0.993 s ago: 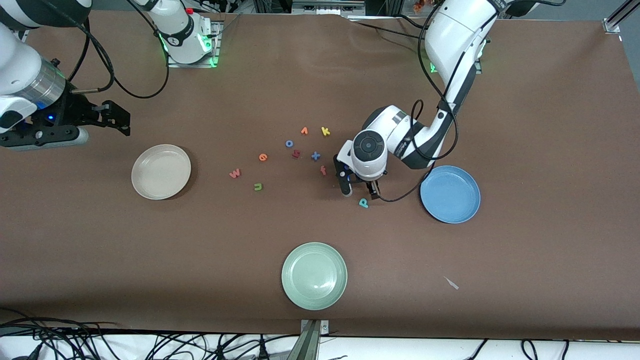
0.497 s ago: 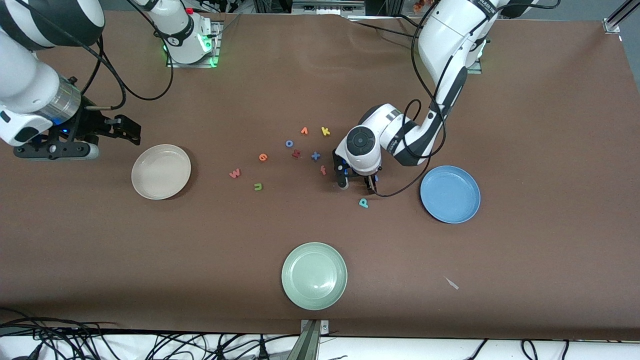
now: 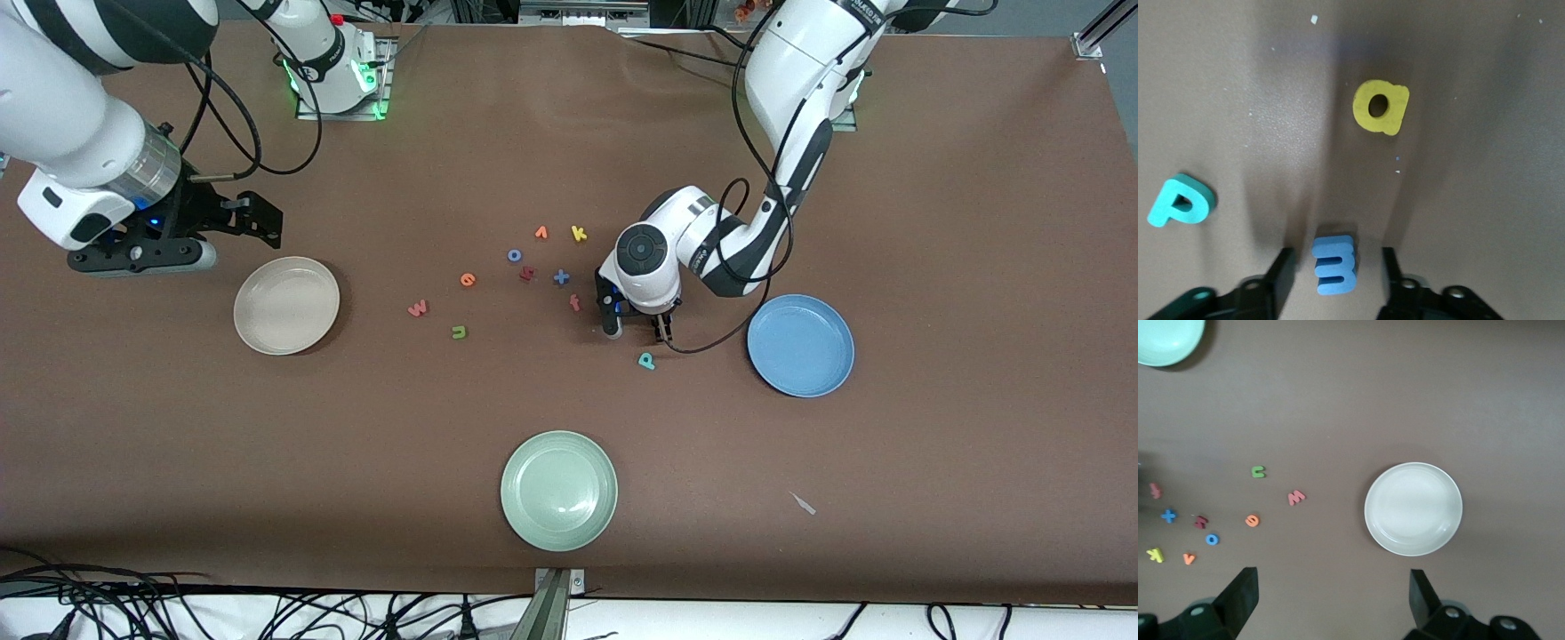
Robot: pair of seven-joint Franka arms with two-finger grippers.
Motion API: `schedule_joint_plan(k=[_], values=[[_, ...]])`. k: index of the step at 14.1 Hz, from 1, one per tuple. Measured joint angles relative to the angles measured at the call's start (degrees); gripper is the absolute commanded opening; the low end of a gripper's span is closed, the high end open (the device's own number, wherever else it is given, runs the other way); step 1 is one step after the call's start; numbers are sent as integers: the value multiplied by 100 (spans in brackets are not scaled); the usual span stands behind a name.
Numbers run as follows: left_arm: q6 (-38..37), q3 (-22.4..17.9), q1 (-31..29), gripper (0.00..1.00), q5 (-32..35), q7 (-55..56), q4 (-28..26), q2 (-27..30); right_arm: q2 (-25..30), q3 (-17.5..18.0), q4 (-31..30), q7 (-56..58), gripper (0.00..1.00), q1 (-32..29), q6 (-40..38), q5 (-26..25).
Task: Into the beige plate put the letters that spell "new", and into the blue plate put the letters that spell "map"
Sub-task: 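Grasp the blue m with the left gripper while the right gripper approaches, then drop the m on the blue plate while the right gripper grasps the w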
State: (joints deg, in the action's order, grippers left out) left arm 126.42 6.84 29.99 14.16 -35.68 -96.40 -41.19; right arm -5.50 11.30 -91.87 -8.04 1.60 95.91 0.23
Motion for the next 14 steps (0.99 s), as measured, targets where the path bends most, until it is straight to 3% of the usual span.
schedule_joint_plan(k=[2, 4, 9, 12, 14], values=[[58, -11, -4, 17, 50, 0, 4, 4, -233, -16, -41, 0, 100, -13, 98, 464], [66, -13, -9, 5, 53, 0, 6, 4, -474, -17, -41, -5, 100, -5, 190, 591], [45, -16, -71, 5, 53, -6, 36, 37, -635, -31, -51, -82, 100, -4, 190, 447], [-498, -43, -204, 5, 53, -24, 121, 326, -1049, -16, -52, -132, 100, 172, 210, -35], [-981, -53, -313, 5, 54, -24, 165, 694, -1232, -13, -49, -567, 100, 288, 274, -85]])
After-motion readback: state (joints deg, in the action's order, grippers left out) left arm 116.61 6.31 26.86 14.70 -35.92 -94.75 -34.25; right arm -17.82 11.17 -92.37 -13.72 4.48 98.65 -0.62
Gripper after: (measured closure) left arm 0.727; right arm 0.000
